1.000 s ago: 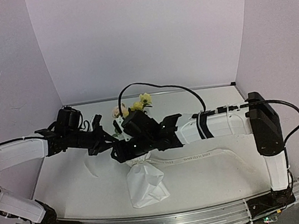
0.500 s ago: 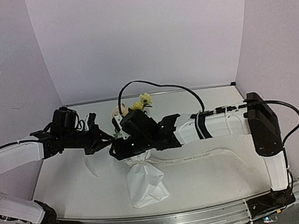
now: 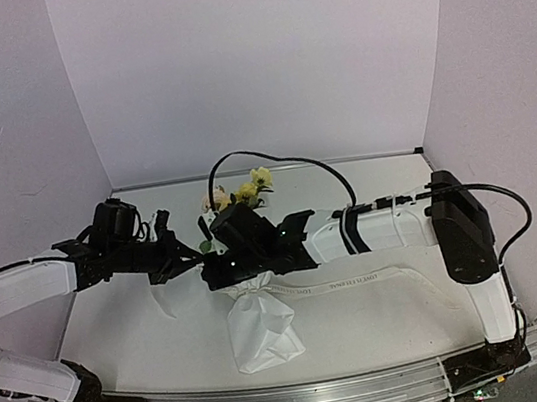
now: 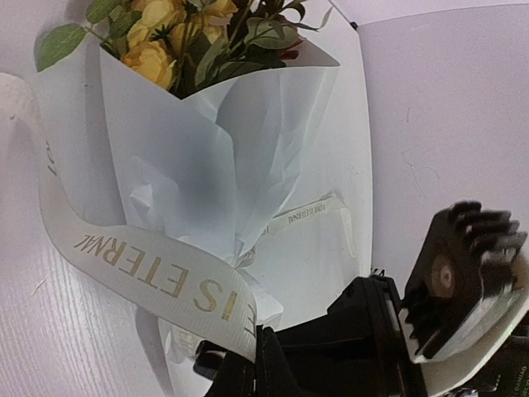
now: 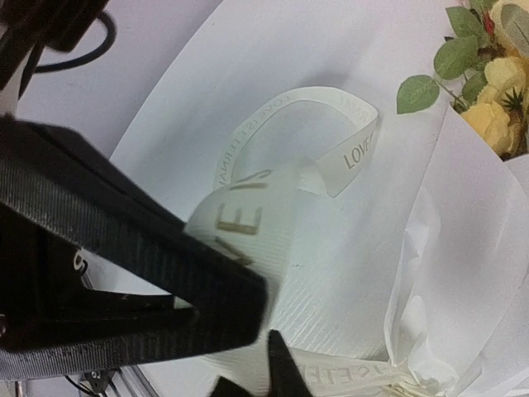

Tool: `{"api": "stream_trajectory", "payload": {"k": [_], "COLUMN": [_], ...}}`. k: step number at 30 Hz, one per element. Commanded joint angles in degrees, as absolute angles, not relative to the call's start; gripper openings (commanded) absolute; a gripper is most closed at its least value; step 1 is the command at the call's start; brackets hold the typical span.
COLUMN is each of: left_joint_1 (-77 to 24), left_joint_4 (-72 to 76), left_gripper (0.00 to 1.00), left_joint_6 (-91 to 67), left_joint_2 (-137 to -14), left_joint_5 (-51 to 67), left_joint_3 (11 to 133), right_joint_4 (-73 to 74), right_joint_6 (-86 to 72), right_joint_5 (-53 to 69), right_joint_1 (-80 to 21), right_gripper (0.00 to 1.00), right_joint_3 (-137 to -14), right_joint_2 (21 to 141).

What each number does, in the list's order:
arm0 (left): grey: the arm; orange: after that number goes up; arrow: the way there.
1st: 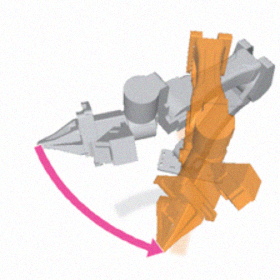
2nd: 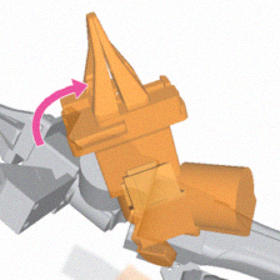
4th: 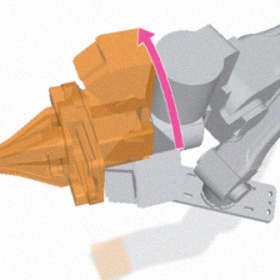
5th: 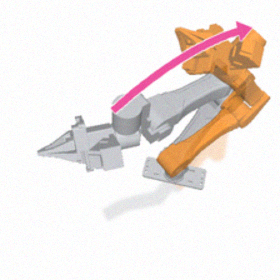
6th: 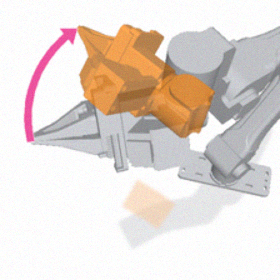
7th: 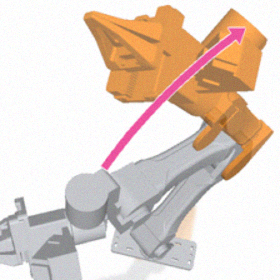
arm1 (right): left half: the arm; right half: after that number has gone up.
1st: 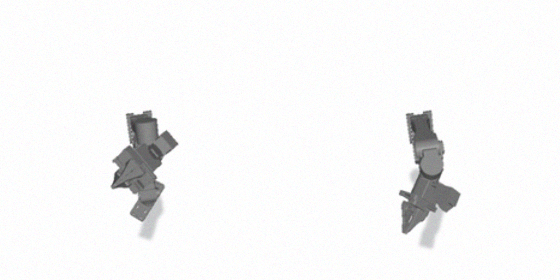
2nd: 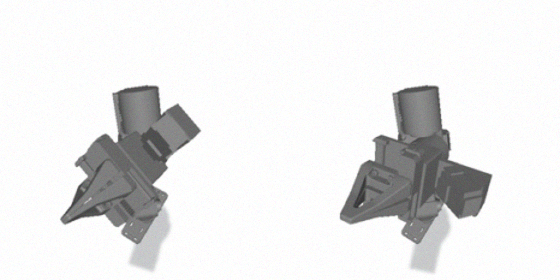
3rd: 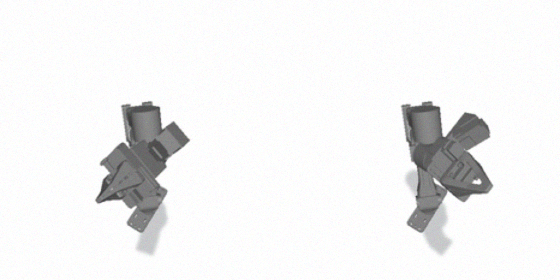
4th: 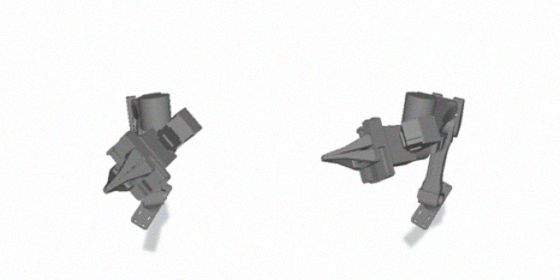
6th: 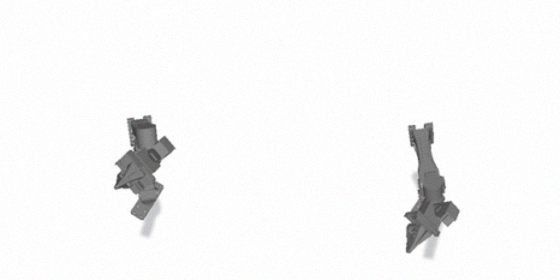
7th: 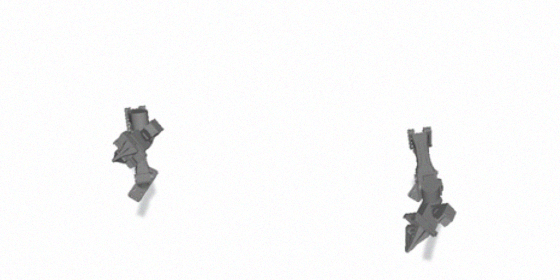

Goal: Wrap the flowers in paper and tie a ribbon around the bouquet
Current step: Pass from the left arm to the right, then pass from the right arm to the left

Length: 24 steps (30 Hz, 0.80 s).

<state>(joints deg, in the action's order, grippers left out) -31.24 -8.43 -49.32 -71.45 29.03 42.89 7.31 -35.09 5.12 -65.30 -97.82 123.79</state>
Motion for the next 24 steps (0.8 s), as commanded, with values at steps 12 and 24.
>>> {"api": "stream_trajectory", "payload": {"k": [12,24], "left_joint_1": [-31.4,-31.4], "left_joint_4": [-10.9,12.3], "left_gripper": [0.41,0.52], "left_joint_6": [-33.5,-26.4], "left_joint_2": [-62.3,-80.9], "left_joint_5": [25.5,37.1], "left_joint_3": [40.6,43.4], "right_joint_4": [9.3,1.8], "right_joint_6": [-34.7,-34.2], "right_joint_5": [-4.1,-4.3], "right_joint_1": [-65.6,-66.6], "right_gripper": [0.00,0.00], "right_joint_3": [-84.0,-75.7], "right_joint_2": [110.7,106.1]}}
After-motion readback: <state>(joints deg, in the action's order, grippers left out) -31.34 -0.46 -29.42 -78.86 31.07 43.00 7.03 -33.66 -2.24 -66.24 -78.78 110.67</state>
